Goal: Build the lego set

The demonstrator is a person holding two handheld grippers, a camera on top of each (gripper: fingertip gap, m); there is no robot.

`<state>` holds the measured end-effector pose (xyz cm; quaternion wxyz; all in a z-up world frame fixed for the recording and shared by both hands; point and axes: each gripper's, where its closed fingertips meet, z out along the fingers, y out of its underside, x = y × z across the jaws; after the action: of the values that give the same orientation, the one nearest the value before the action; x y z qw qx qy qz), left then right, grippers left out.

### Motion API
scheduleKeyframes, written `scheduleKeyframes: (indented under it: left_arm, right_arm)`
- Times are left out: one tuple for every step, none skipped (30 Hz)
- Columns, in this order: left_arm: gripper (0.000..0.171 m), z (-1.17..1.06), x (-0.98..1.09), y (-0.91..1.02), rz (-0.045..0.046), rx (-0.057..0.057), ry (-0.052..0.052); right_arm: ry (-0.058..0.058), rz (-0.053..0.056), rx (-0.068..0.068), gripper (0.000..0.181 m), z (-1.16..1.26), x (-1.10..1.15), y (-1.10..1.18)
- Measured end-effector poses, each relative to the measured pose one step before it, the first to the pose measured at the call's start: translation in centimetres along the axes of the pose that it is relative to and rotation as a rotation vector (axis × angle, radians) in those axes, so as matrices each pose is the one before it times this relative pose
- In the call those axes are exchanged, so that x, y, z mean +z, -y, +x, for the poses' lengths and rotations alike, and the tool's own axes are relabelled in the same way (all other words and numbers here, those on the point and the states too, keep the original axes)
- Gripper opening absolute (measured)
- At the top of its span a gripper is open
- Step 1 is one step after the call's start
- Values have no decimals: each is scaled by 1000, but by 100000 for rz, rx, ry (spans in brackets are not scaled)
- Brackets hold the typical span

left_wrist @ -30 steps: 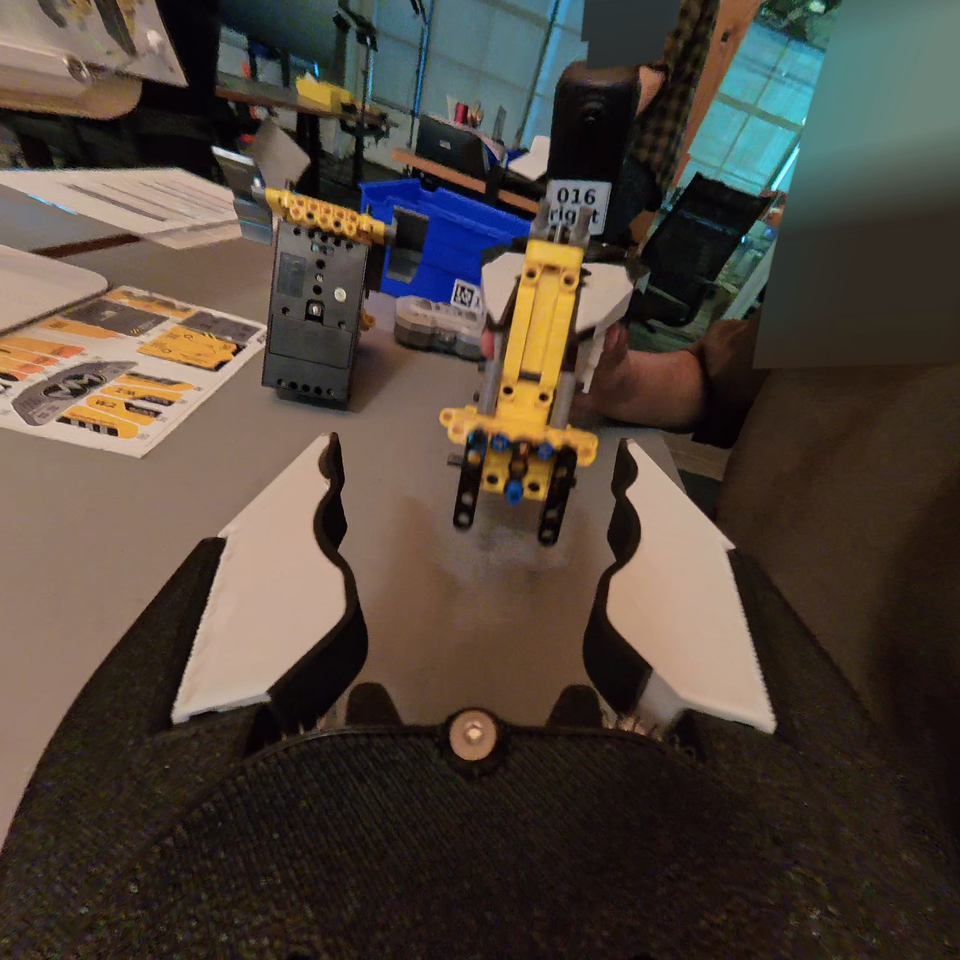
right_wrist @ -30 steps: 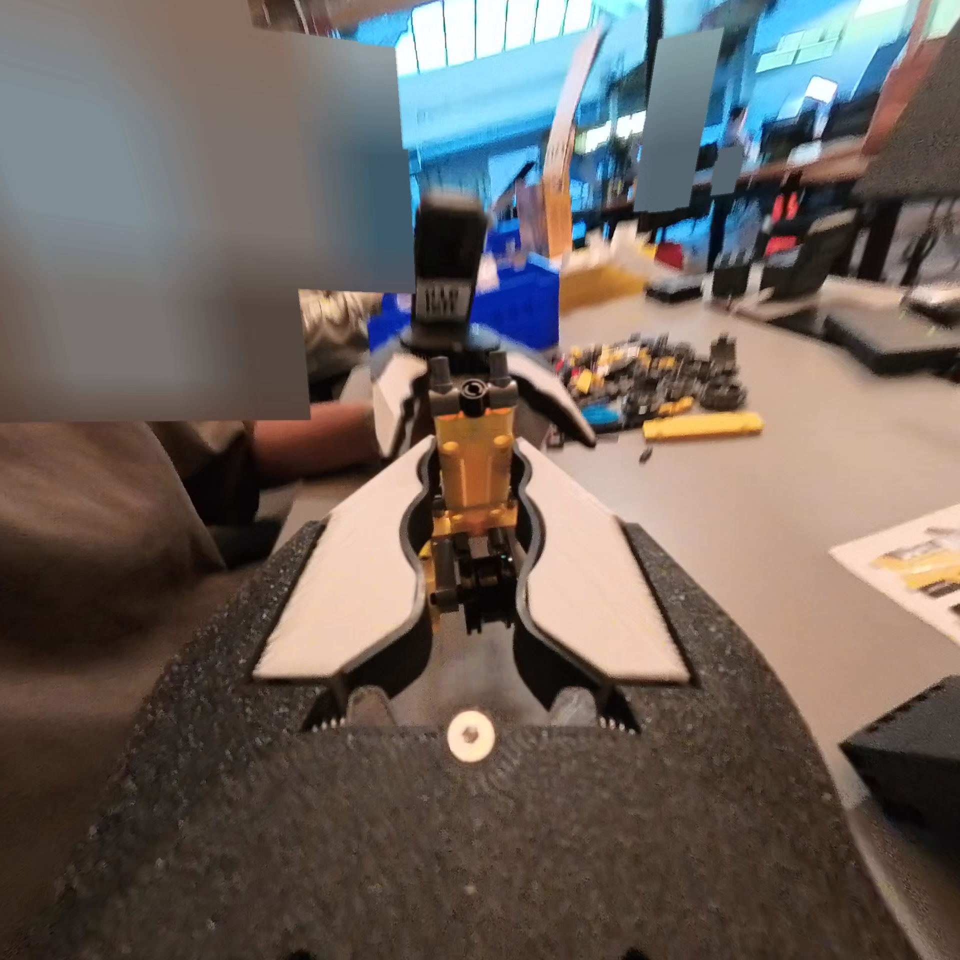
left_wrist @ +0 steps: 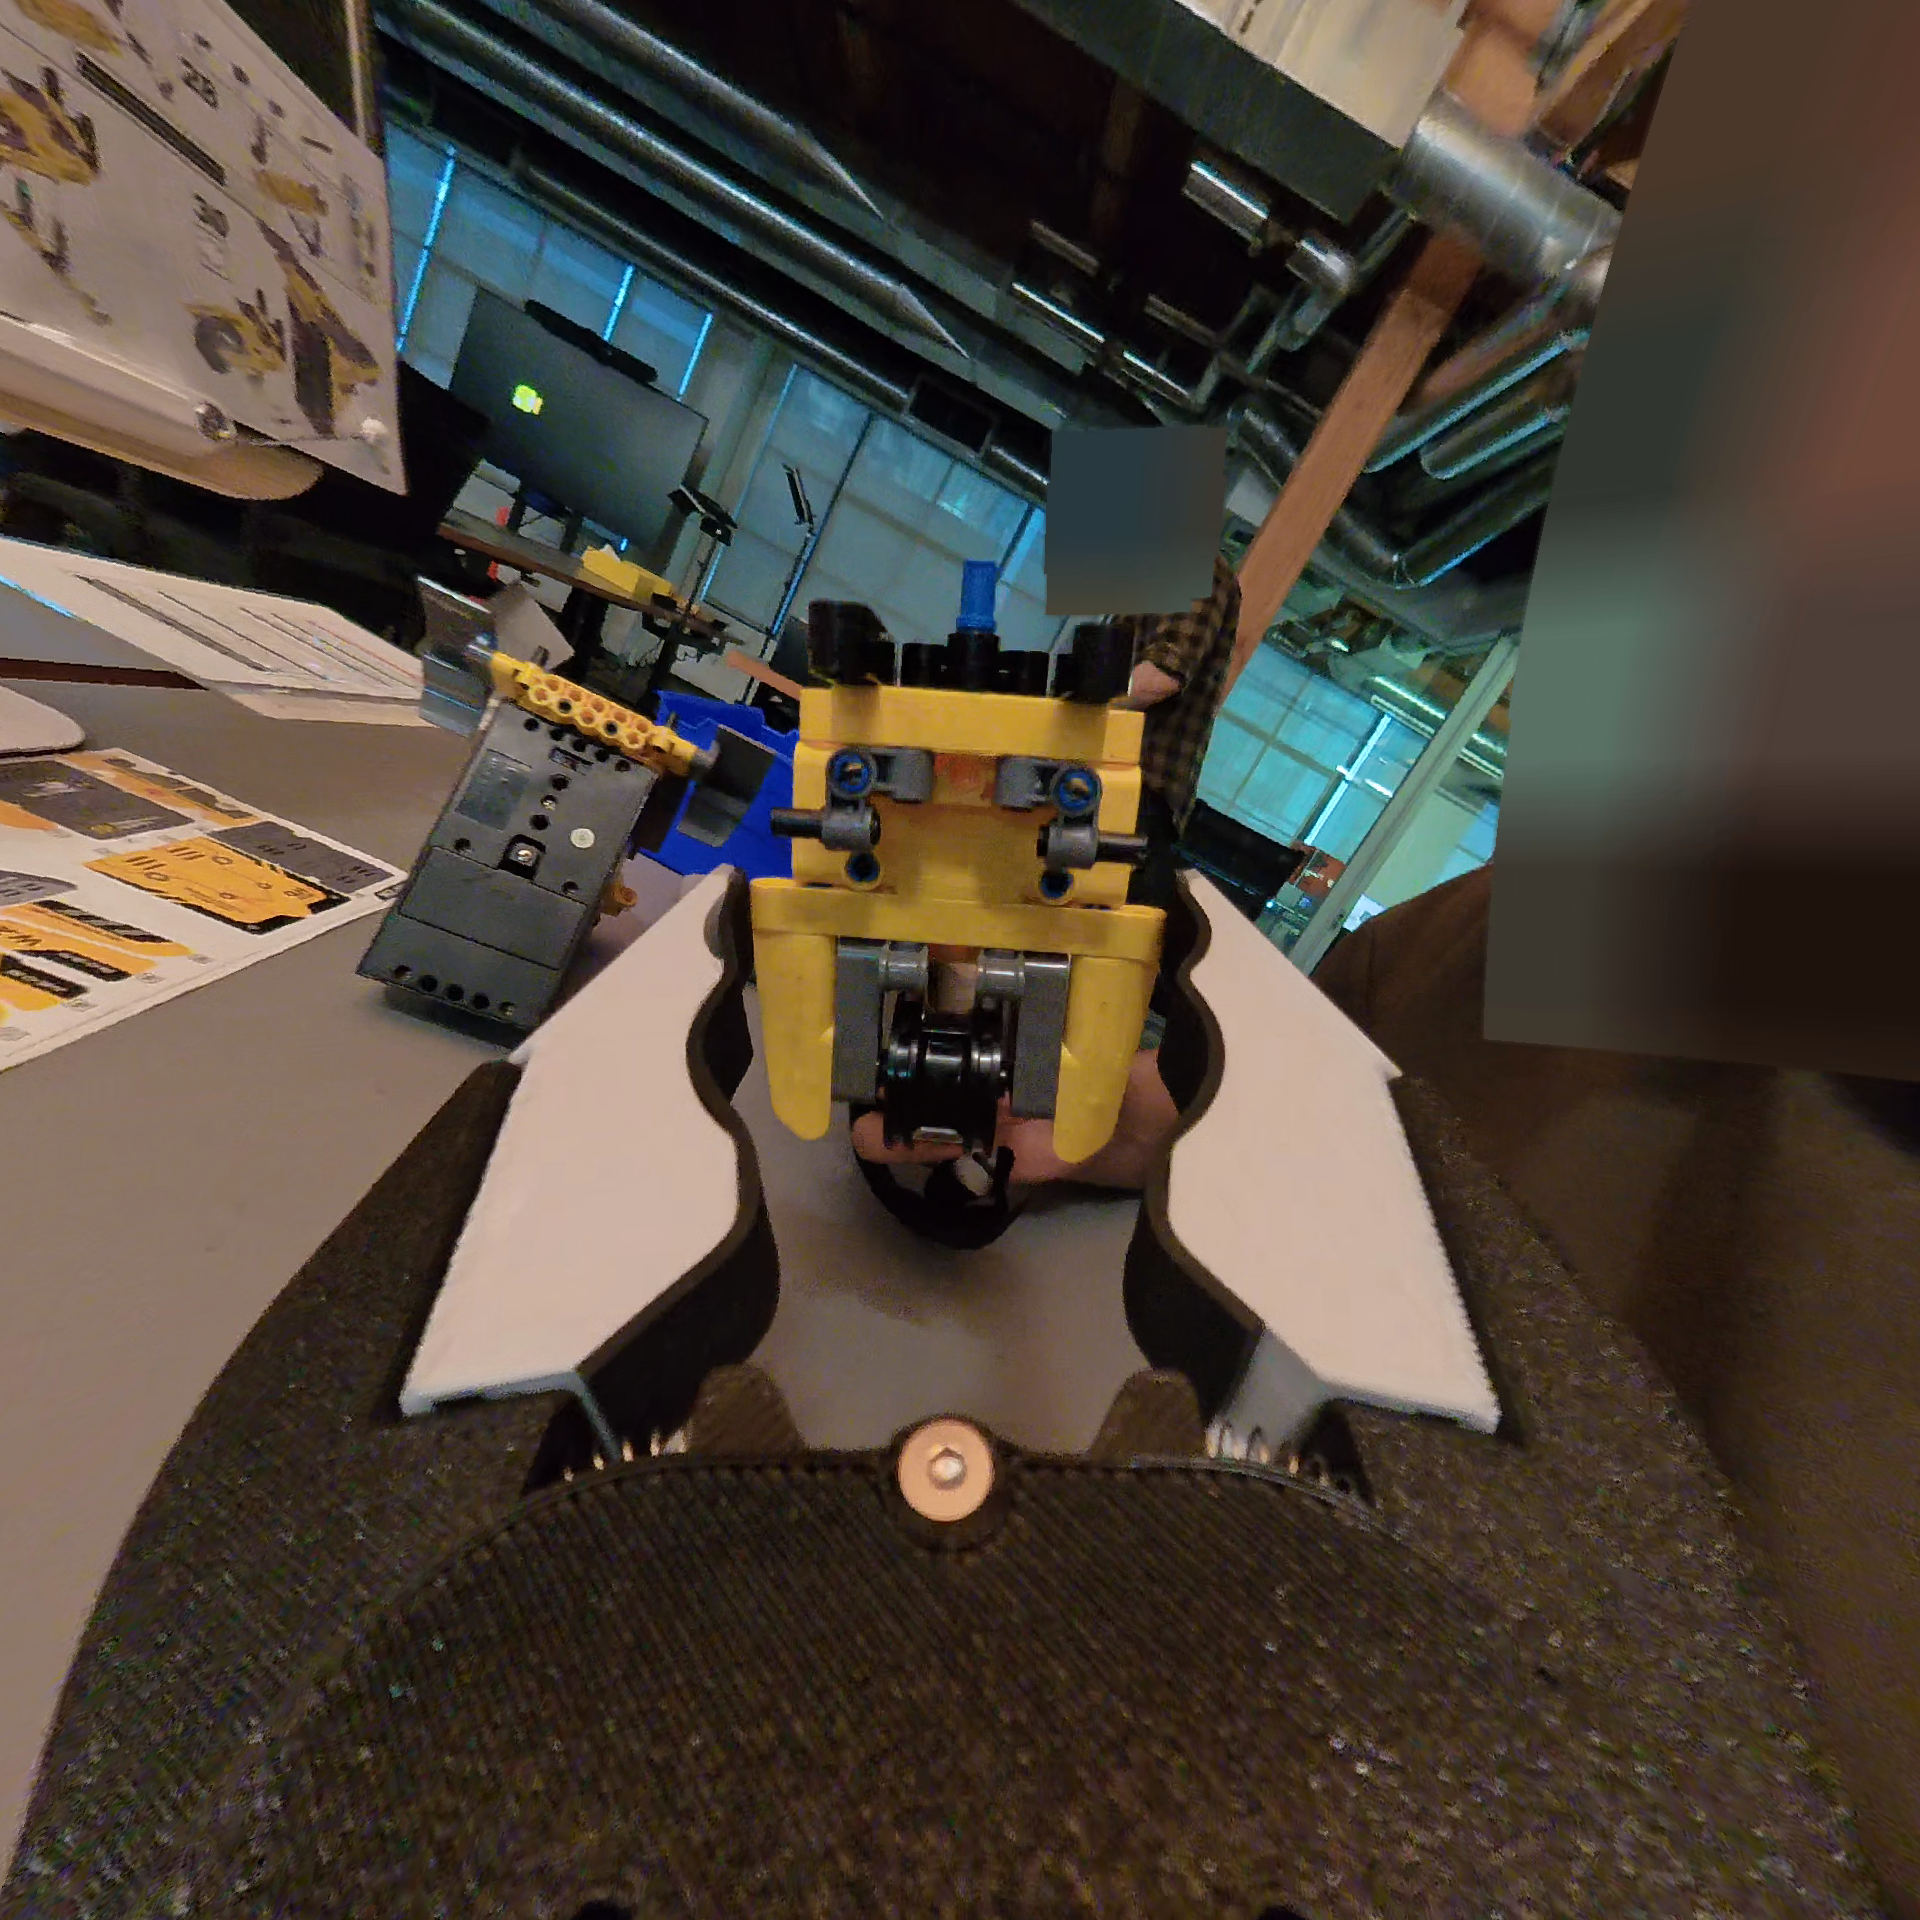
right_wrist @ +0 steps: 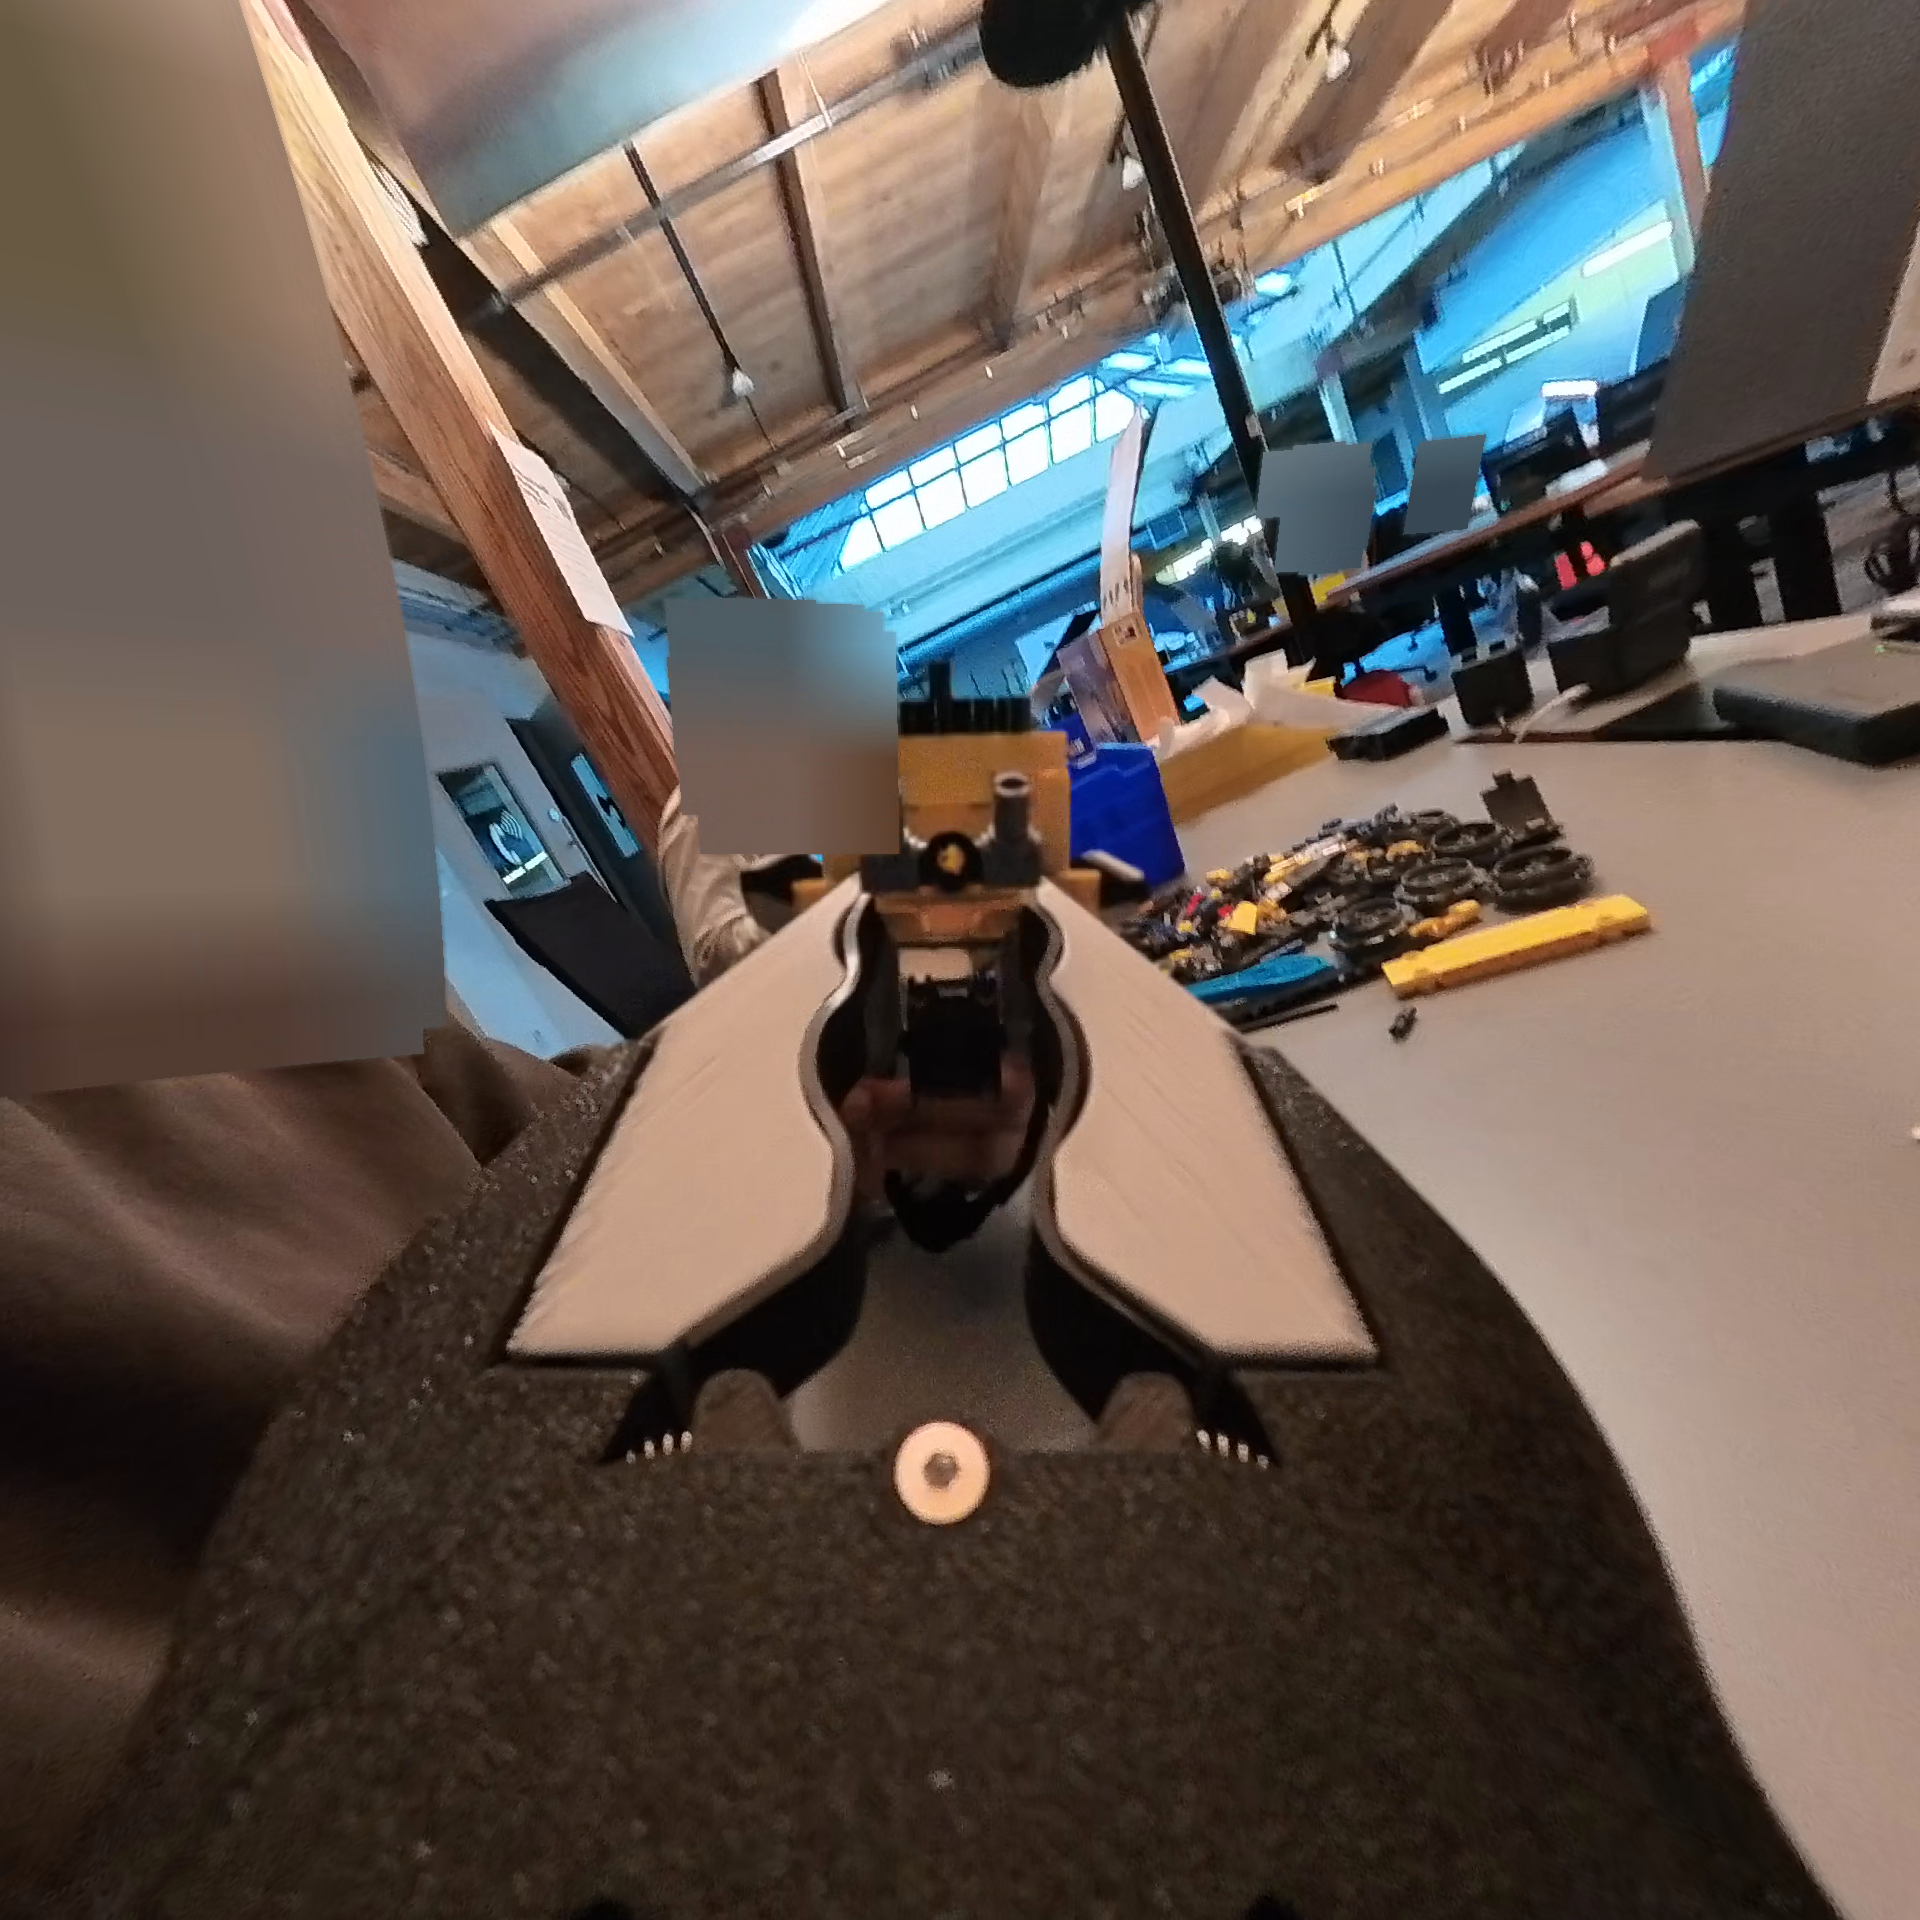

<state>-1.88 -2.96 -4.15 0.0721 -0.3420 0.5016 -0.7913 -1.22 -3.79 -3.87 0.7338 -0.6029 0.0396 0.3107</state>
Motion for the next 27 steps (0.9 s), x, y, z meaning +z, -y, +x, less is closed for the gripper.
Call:
scheduleKeyframes:
  left_arm:
    - [75, -132, -161, 103, -433, 449, 509]
    - [75, -98, -116, 26, -722, 602, 387]
    - [75, -94, -78, 7, -625, 639, 645]
    - [75, -124, -62, 17, -531, 779, 938]
    - [75, -158, -46, -3, -640, 1017, 1187]
    - [75, -153, -63, -6, -706, 1242, 1168]
    - [75, -121, -69, 25, -633, 1288, 989]
    - [75, -191, -88, 39, -643, 1213, 1353]
    - [75, -194, -97, 47, -460, 986, 1306]
    - [75, -145, -99, 106, 1, 440, 875]
    - [75, -167, -106, 125, 289, -195, 716]
    - [75, -232, -91, 73, 102, -586, 1002]
    - [74, -213, -78, 62, 94, -476, 762]
    - [74, -206, -63, 9, -127, -667, 557]
    - [71, -231, -63, -39, -274, -810, 706]
    - [52, -182, -182, 87, 519, -469, 283]
    - [1, -128, -293, 195, 1417, 944, 80]
    - [3, -391, -313, 483, 3864, 1508, 2327]
    - [13, -637, -141, -31, -477, 1175, 3819]
    - [18, -405, 29, -630, -4994, 1840, 1948]
    - [21, -336, 104, -595, -4327, 1234, 1538]
    - [23, -437, 140, -496, -3185, -655, 1869]
    - [24, -328, 127, -414, -2904, -1559, 826]
    - [26, -188, 34, -128, -1382, -1154, 98]
    - [27, -252, -69, 50, -226, -296, 912]
    - [29, -374, -88, 1, -450, 377, 1716]
    - [33, -407, -88, -40, -508, 730, 1937]
  right_arm:
    - [-963, -1808, 41, 26, 157, 84, -317]
    - [-438, -1449, 455, 25, 94, 61, -263]
    - [-422, -1256, 673, 25, 112, 29, -202]
    - [-585, -1238, 773, 26, 169, 2, -203]
    - [-822, -1412, 813, 26, 232, -34, -214]
    - [-1155, -1345, 732, 27, 300, -45, -201]
    - [-1315, -1216, 765, 31, 329, -48, -184]
    - [-957, -1365, 756, 32, 287, -59, -198]
    - [-806, -1659, 734, 32, 257, -42, -237]
    - [-986, -1801, 573, 33, 265, -20, -251]
    - [-1094, -1584, 460, 36, 263, -5, -220]
    - [-787, -1156, 252, 38, 187, -10, -147]
    - [-341, -786, 47, 39, 95, -12, -83]
    - [-142, -554, -89, 40, 41, -4, -59]
    - [-323, -640, -144, 41, 71, 2, -83]
    - [-499, -765, -276, 42, 75, 15, -119]
    - [-536, -1018, -432, 43, 81, 35, -173]
    - [-1080, -1970, -422, 43, 170, 82, -334]
    - [-2136, -3464, -333, 47, 360, 133, -598]
    - [-311, -2679, -441, 49, 74, 168, -485]
    - [327, -2037, 281, 48, -53, 144, -314]
    - [-1544, -2212, 238, 47, 196, 110, -320]
    - [-2508, -3554, -390, 48, 352, 95, -487]
    - [-1239, -3710, -965, 48, 165, 35, -470]
    - [-1336, -2099, -1310, 48, 149, -49, -248]
    - [-1904, -939, -1677, 48, 197, -117, -89]
    - [-1463, -538, -2097, 48, 121, -124, -4]
